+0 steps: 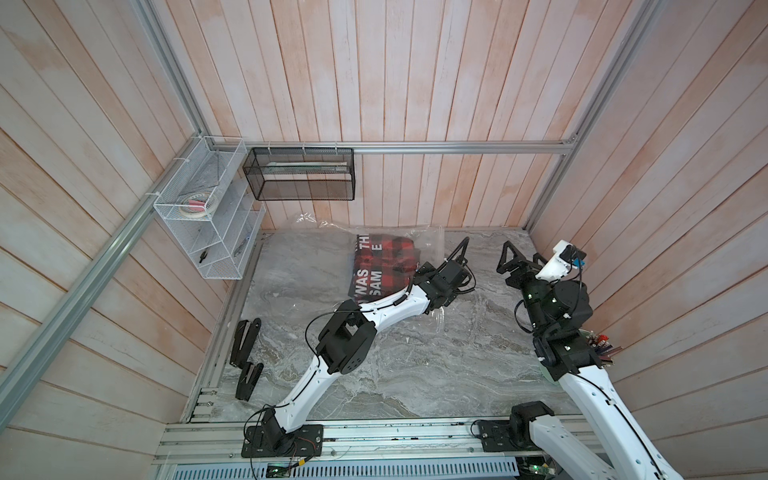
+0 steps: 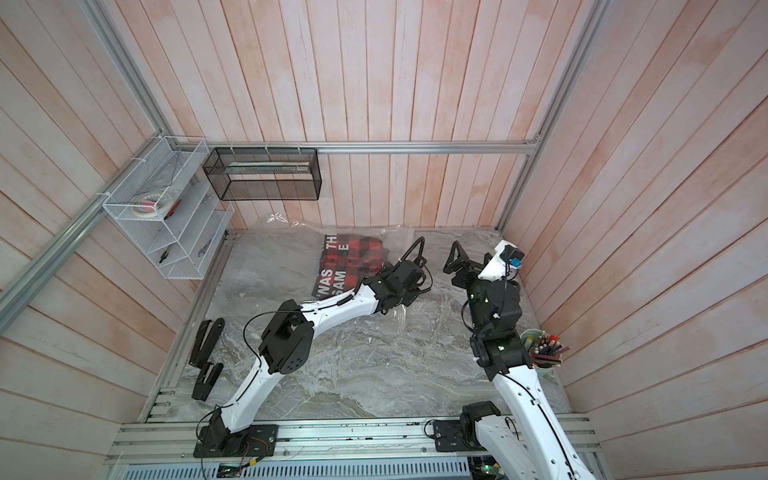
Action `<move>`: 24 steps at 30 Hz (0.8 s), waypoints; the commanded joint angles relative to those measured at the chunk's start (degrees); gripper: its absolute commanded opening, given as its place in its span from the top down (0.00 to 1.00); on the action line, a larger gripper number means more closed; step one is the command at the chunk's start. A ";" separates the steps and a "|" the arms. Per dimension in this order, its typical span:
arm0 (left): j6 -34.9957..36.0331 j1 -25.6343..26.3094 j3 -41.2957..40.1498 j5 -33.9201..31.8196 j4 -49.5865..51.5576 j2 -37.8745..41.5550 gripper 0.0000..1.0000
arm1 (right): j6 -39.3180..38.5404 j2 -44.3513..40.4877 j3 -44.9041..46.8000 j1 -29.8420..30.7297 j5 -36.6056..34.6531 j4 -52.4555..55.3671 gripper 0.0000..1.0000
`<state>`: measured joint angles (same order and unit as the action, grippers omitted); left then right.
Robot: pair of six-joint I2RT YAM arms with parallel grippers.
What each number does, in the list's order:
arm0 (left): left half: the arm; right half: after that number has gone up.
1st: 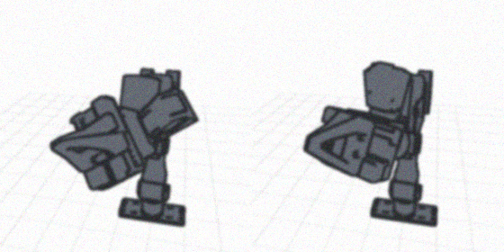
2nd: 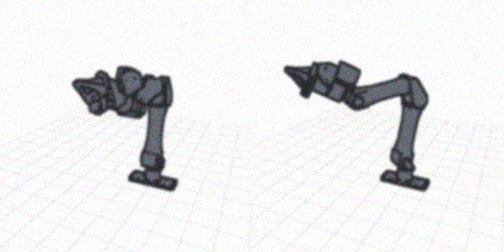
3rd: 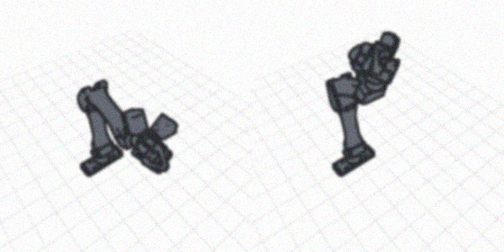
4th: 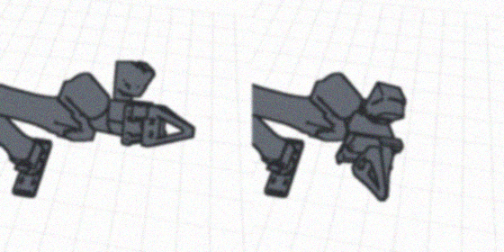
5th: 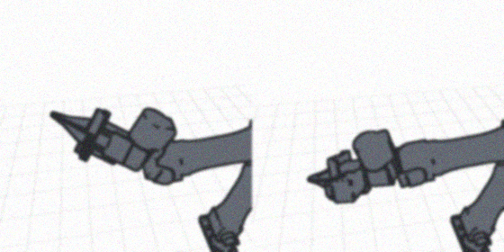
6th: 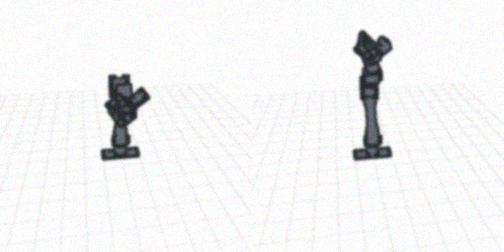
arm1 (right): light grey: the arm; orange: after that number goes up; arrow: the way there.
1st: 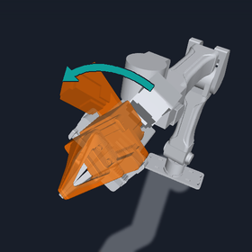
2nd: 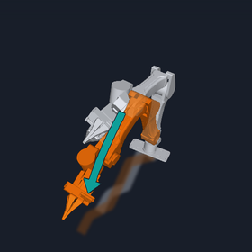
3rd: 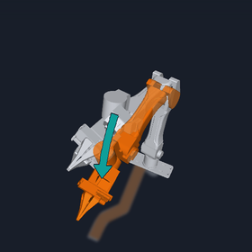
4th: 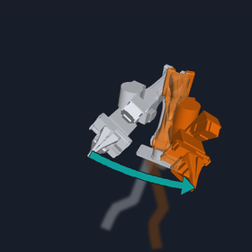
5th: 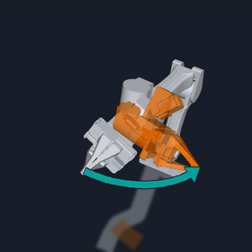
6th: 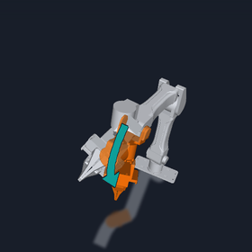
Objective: Take the shirt out of the vacuum bag
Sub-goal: Open the vacuum bag at the center of the board.
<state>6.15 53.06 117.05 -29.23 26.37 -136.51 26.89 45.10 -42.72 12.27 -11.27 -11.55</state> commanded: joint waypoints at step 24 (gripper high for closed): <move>-1.55 0.05 -1.95 -1.98 5.15 7.77 0.87 | 3.80 0.93 2.43 -0.22 2.93 -1.52 0.02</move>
<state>5.04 52.99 116.46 -31.11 31.14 -133.69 29.47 45.56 -41.32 12.27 -9.06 -12.05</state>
